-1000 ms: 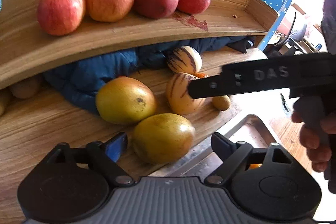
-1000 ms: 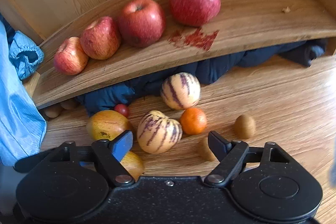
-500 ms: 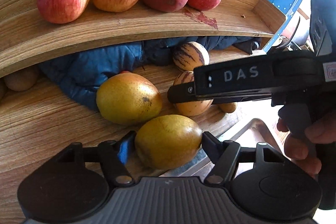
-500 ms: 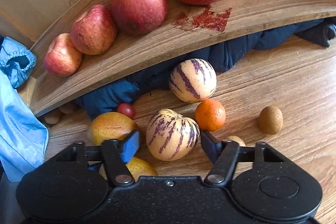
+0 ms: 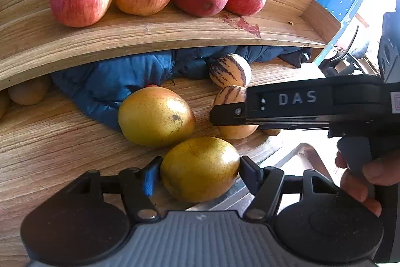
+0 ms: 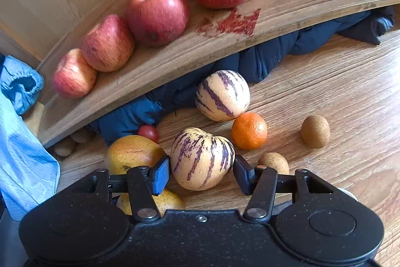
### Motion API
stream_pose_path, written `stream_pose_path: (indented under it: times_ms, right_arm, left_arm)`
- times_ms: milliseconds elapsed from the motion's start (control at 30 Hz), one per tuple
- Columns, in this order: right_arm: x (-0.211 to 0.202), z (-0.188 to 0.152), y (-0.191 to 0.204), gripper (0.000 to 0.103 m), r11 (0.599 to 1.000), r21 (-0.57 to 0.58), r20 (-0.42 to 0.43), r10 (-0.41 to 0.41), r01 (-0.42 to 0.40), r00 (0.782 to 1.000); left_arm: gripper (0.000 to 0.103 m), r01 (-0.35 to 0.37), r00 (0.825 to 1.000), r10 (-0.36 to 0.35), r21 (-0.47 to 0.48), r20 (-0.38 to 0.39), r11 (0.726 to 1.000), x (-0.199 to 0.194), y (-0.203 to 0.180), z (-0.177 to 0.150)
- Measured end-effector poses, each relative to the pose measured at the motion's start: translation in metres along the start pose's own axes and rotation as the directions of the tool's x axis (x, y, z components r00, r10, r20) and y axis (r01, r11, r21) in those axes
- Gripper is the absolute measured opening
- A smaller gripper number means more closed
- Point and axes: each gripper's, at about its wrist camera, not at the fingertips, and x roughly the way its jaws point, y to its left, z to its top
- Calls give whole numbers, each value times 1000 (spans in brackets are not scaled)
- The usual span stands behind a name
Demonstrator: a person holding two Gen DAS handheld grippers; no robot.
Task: Organize fruits
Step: 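Grasp the yellow-green pear with the left tool while the right tool grasps a striped pepino, then carry the pear in the left tool and pepino in the right tool onto the tray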
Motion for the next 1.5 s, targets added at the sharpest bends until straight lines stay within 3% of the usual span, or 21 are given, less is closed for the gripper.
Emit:
stream_pose_path:
  times_ms: [233, 600, 1200, 1500]
  right_arm:
    - [-23, -7, -4, 56, 1000, 17, 64, 23, -24, 998]
    - [-74, -37, -20, 56, 999, -49, 155, 11, -4, 988]
    - [-131, -123, -55, 56, 995, -94, 122, -22, 34, 992]
    - [-140, -146, -41, 56, 959, -275, 103, -44, 71, 994]
  left_arm:
    - [69, 5, 1000, -5, 10, 22, 1000, -9, -5, -3]
    - [70, 3, 999, -2, -27, 38, 1000, -25, -18, -17]
    - [70, -9, 1000, 10, -54, 17, 998, -38, -59, -65]
    - [70, -29, 1000, 27, -112, -11, 993, -42, -64, -88]
